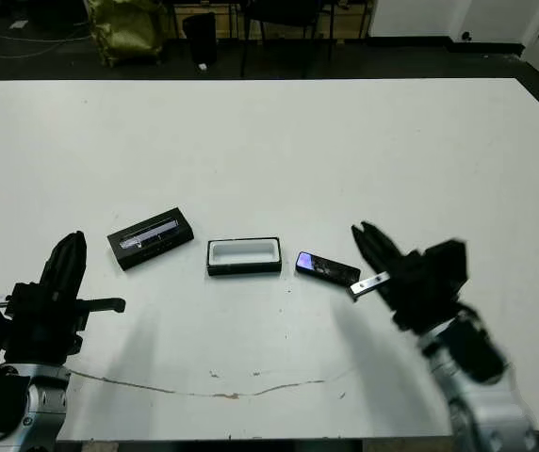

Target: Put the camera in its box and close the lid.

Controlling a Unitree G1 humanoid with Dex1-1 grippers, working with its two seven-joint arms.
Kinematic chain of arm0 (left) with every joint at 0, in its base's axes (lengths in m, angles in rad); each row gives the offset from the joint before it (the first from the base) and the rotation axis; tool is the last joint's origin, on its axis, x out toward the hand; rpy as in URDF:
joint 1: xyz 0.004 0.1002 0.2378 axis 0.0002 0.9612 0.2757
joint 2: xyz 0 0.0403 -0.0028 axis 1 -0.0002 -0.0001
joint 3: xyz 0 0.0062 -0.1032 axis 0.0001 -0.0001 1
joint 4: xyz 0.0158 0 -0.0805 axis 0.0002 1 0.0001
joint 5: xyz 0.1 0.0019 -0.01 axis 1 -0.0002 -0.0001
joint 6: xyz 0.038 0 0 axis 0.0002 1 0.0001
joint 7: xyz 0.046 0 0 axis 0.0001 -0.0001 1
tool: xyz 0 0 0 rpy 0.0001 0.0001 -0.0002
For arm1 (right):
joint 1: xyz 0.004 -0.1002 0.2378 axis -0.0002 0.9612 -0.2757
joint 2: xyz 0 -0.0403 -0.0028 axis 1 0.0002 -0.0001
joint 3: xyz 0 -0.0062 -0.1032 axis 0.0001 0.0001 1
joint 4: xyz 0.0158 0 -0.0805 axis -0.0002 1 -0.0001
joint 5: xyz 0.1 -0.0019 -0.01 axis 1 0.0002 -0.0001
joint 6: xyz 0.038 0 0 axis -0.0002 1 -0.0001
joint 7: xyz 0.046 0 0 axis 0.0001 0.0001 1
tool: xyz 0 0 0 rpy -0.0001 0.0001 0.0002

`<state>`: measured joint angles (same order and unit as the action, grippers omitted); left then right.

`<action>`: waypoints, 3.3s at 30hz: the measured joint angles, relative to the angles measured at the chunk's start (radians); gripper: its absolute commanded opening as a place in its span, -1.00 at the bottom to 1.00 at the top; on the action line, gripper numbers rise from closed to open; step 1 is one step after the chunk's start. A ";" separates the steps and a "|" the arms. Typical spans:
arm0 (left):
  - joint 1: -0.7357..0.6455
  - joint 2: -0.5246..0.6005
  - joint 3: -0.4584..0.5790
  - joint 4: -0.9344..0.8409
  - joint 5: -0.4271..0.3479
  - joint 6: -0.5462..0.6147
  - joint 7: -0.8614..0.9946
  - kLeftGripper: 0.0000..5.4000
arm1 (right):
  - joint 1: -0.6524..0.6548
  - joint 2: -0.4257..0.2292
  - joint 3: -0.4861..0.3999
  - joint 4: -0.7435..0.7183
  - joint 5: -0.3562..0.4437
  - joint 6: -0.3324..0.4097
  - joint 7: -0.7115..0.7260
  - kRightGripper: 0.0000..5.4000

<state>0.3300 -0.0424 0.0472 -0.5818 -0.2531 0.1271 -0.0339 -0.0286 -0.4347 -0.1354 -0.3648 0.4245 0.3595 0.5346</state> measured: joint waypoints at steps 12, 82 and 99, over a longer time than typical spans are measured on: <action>0.006 0.000 -0.018 -0.007 0.018 0.007 0.016 -1.00 | -0.250 -0.190 0.100 0.300 -0.058 -0.049 0.344 0.04; 0.017 0.003 -0.020 -0.015 0.018 0.028 -0.001 -1.00 | -0.367 -0.193 0.328 0.617 -0.228 -0.086 0.637 0.92; 0.015 0.001 -0.020 -0.011 0.019 0.027 -0.001 -1.00 | -0.346 -0.179 0.332 0.622 -0.272 -0.168 0.556 -0.47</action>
<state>0.3449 -0.0412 0.0269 -0.5925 -0.2337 0.1542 -0.0346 -0.3751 -0.6139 0.1964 0.2577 0.1527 0.1915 1.0910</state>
